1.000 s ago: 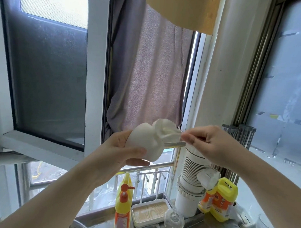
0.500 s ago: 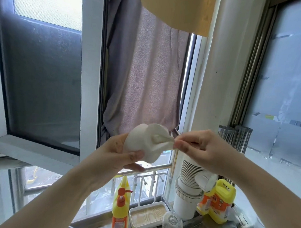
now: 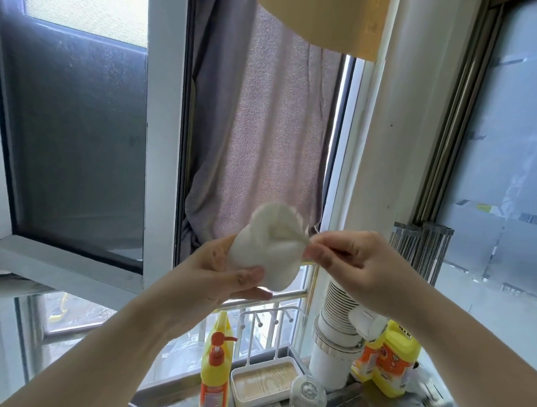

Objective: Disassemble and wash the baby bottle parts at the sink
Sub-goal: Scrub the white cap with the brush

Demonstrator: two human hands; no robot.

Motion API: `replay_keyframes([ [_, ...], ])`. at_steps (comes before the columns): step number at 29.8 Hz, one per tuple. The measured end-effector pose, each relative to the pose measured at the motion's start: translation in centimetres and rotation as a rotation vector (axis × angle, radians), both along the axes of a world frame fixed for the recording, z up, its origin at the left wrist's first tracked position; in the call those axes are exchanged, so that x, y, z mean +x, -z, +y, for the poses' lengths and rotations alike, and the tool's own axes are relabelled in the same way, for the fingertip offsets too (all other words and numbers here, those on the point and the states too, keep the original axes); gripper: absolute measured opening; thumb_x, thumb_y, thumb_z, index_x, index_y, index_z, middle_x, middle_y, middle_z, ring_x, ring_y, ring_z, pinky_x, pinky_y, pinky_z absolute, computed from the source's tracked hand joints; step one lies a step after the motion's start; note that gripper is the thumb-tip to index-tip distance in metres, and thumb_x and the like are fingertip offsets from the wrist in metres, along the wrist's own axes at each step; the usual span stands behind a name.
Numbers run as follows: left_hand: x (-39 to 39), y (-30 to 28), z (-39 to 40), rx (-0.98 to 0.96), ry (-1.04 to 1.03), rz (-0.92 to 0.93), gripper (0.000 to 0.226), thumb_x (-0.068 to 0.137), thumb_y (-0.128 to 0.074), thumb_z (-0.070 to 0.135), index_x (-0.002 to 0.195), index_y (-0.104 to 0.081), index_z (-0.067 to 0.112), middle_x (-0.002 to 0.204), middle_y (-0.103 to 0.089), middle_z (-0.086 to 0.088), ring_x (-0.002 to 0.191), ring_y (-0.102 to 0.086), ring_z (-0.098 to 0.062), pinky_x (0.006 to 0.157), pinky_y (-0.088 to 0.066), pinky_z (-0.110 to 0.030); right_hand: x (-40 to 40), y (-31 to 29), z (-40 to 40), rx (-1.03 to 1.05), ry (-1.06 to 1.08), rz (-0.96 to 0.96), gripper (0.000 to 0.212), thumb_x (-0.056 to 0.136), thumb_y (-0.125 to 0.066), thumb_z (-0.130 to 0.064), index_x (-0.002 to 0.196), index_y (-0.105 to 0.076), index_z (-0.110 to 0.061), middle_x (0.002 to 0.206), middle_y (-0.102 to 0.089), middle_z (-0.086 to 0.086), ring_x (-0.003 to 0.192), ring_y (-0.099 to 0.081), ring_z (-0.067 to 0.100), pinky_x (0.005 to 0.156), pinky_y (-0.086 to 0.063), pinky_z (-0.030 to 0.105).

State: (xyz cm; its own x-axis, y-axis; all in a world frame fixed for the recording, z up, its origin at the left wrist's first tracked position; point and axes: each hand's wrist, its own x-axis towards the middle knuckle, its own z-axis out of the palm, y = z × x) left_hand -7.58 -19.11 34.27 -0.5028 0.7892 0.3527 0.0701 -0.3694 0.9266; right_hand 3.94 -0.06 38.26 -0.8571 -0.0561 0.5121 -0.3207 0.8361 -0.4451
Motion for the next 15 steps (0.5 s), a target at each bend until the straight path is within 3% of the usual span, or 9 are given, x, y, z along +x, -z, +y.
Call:
replay_keyframes([
  [3,-0.2,0.1,-0.3,0.003,-0.013,-0.057,0.036,0.068,-0.074,-0.001,0.096,-0.075,0.022,0.097,-0.072,-0.008,0.088,-0.069,-0.03,0.069,-0.059,-0.032,0.6,-0.1,0.5,0.002,0.049,-0.113,0.041,0.075,-0.044,-0.059,0.086,-0.067,-0.027,0.047,-0.049,-0.006,0.04,-0.035,0.005,0.039,-0.028,0.015],
  [5,0.1,0.0,-0.1,0.028,-0.014,-0.108,0.023,0.074,-0.07,0.008,0.094,-0.073,0.019,0.09,-0.073,-0.005,0.083,-0.07,-0.026,0.067,-0.059,-0.034,-0.1,-0.3,0.4,0.039,0.122,-0.017,0.039,0.075,-0.04,-0.061,0.087,-0.064,-0.032,0.043,-0.049,-0.011,0.037,-0.035,0.006,0.039,-0.028,0.015],
  [7,0.4,-0.3,0.1,0.032,-0.039,-0.113,0.024,0.074,-0.057,0.024,0.094,-0.069,0.019,0.079,-0.073,0.002,0.075,-0.07,-0.015,0.063,-0.059,-0.029,-0.9,-0.1,-0.4,0.023,0.05,0.02,0.033,0.078,-0.04,-0.058,0.089,-0.063,-0.036,0.043,-0.049,-0.012,0.037,-0.035,0.005,0.04,-0.027,0.014],
  [11,-0.3,0.2,-0.7,-0.024,-0.025,-0.011,0.033,0.075,-0.065,0.037,0.107,-0.069,0.031,0.097,-0.07,0.001,0.09,-0.068,-0.021,0.067,-0.058,-0.034,0.0,0.1,0.0,-0.047,-0.019,-0.125,0.031,0.077,-0.046,-0.056,0.085,-0.066,-0.034,0.047,-0.049,-0.007,0.04,-0.035,0.005,0.041,-0.028,0.014],
  [15,-0.3,0.5,-0.8,-0.073,-0.049,0.03,0.038,0.072,-0.062,0.017,0.109,-0.065,0.023,0.086,-0.071,0.009,0.075,-0.067,-0.012,0.062,-0.059,-0.031,-0.9,0.0,0.4,0.068,0.153,-0.022,0.039,0.076,-0.038,-0.064,0.088,-0.065,-0.039,0.045,-0.049,-0.011,0.039,-0.037,0.005,0.044,-0.029,0.018],
])
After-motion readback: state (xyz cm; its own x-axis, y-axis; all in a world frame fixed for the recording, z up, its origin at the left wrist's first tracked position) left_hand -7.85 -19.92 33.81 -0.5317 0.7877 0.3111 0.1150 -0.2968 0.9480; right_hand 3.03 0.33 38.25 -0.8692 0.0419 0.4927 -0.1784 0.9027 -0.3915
